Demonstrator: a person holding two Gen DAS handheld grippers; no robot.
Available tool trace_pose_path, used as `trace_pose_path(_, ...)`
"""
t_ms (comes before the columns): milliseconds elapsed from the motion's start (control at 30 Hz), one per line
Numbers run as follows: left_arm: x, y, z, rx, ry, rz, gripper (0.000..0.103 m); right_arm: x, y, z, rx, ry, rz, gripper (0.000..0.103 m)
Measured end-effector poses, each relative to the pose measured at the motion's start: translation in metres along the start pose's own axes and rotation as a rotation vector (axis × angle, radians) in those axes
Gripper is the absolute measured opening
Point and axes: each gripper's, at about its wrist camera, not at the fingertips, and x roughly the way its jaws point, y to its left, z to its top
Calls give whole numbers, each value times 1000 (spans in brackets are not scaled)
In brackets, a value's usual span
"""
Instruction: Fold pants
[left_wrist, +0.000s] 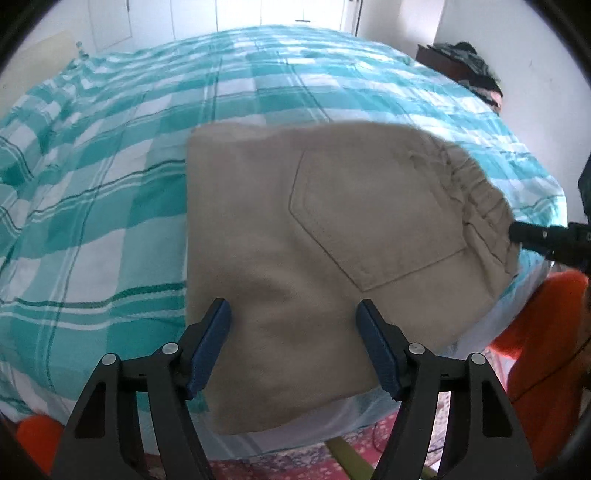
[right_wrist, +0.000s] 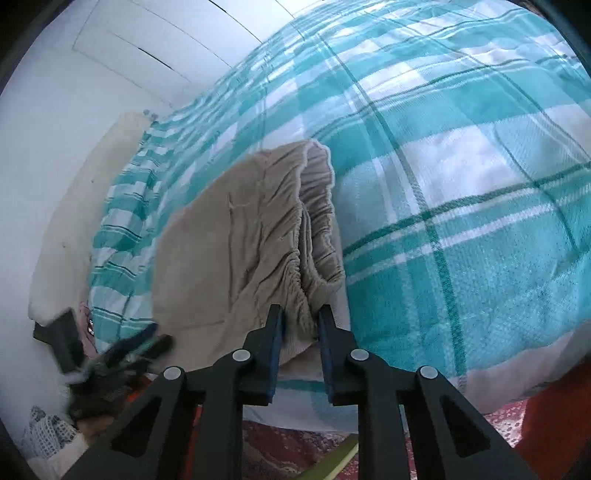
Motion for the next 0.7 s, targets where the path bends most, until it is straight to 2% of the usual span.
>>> trace_pose_path(100, -11, 3, 6, -25, -20, -7, 73, -13, 20, 17, -102, -27, -94, 28)
trace_pose_path(167, -12, 2, 8, -19, -24, 9, 73, -30, 34, 33, -182, -89, -150, 29)
trace_pose_path(267, -4, 0, 7, -13, 4, 31, 73, -36, 58, 55, -279, -133, -142, 29)
trace_pose_path(367, 1, -2, 4, -8, 22, 48, 73, -22, 80, 65, -354, -143, -111, 29)
trace_pose_path(500, 1, -6, 6, 6, 27, 63, 73, 20, 87, 72, -434, -88, -129, 29)
trace_pose_path(567, 2, -6, 6, 10, 29, 64, 73, 54, 77, 74, -447, -12, -187, 29)
trace_pose_path(633, 2, -7, 5, 16, 29, 69, 73, 76, 60, 73, -417, 64, -210, 29)
trace_pose_path(700, 3, -6, 4, 13, 30, 70, 73, 75, 54, 72, -401, 51, -191, 28)
